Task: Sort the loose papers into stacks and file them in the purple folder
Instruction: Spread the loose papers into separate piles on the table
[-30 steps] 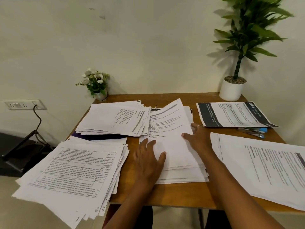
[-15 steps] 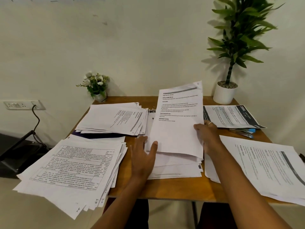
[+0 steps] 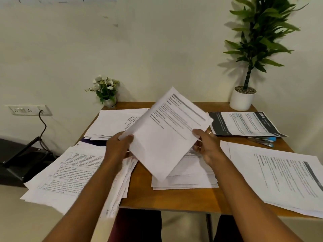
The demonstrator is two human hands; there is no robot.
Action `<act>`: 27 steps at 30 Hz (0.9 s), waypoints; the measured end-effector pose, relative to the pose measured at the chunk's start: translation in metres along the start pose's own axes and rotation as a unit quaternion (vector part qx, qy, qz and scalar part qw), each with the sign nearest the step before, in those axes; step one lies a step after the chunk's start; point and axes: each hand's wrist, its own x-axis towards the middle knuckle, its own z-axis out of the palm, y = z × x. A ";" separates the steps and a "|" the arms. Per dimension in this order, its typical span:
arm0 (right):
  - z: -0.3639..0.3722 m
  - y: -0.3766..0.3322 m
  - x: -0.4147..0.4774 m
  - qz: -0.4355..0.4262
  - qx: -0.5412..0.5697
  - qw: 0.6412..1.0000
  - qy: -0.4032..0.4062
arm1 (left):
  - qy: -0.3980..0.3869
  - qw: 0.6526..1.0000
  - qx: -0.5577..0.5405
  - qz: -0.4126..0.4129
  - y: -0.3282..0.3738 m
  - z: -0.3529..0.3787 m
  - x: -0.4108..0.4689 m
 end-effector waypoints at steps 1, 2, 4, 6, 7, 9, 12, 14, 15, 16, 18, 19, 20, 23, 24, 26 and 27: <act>0.002 0.001 0.001 0.007 0.000 1.000 0.005 | -0.006 1.000 0.010 -0.018 0.003 -0.014 0.009; 0.005 0.001 0.001 0.018 -0.007 1.000 0.002 | -0.012 0.999 0.019 -0.035 0.006 -0.026 0.017; 0.011 0.004 0.002 0.038 -0.046 0.998 -0.019 | -0.027 0.998 0.029 -0.053 0.009 -0.047 0.032; 0.019 0.008 0.004 0.054 -0.069 0.995 -0.043 | -0.027 0.998 -0.004 -0.063 0.013 -0.062 0.041; 0.025 0.010 0.005 0.060 -0.069 0.994 -0.053 | -0.025 0.996 -0.046 -0.072 0.014 -0.068 0.045; 0.042 0.015 0.006 0.064 -0.060 0.994 -0.059 | -0.029 0.981 -0.164 -0.096 0.014 -0.078 0.051; 0.074 0.026 0.008 0.063 -0.040 0.995 -0.066 | -0.056 0.944 -0.300 -0.121 0.007 -0.090 0.054; 0.094 0.033 0.011 0.069 -0.023 0.994 -0.079 | -0.058 0.929 -0.341 -0.130 -0.002 -0.094 0.054; 0.104 0.037 0.012 0.074 -0.014 0.993 -0.087 | -0.055 0.924 -0.354 -0.135 -0.004 -0.094 0.052; 0.113 0.041 0.013 0.080 -0.007 0.992 -0.094 | -0.053 0.919 -0.364 -0.142 -0.006 -0.095 0.051; 0.130 0.046 0.013 0.092 -0.008 0.990 -0.104 | -0.056 0.913 -0.374 -0.151 -0.007 -0.093 0.048; 0.137 0.048 0.012 0.098 -0.011 0.989 -0.107 | -0.059 0.914 -0.372 -0.153 -0.007 -0.092 0.047; 0.143 0.050 0.012 0.100 -0.015 0.989 -0.111 | -0.067 0.915 -0.366 -0.155 -0.006 -0.090 0.046; 0.151 0.053 0.007 0.097 -0.034 0.986 -0.128 | -0.087 0.925 -0.333 -0.162 -0.003 -0.080 0.041; 0.151 0.053 0.006 0.102 -0.041 0.984 -0.139 | -0.092 0.928 -0.323 -0.164 -0.002 -0.076 0.039; 0.145 0.049 0.004 0.114 -0.054 0.975 -0.181 | -0.100 0.933 -0.305 -0.164 0.000 -0.066 0.033; 0.140 0.045 0.004 0.115 -0.065 0.971 -0.201 | -0.107 0.935 -0.298 -0.162 0.000 -0.061 0.030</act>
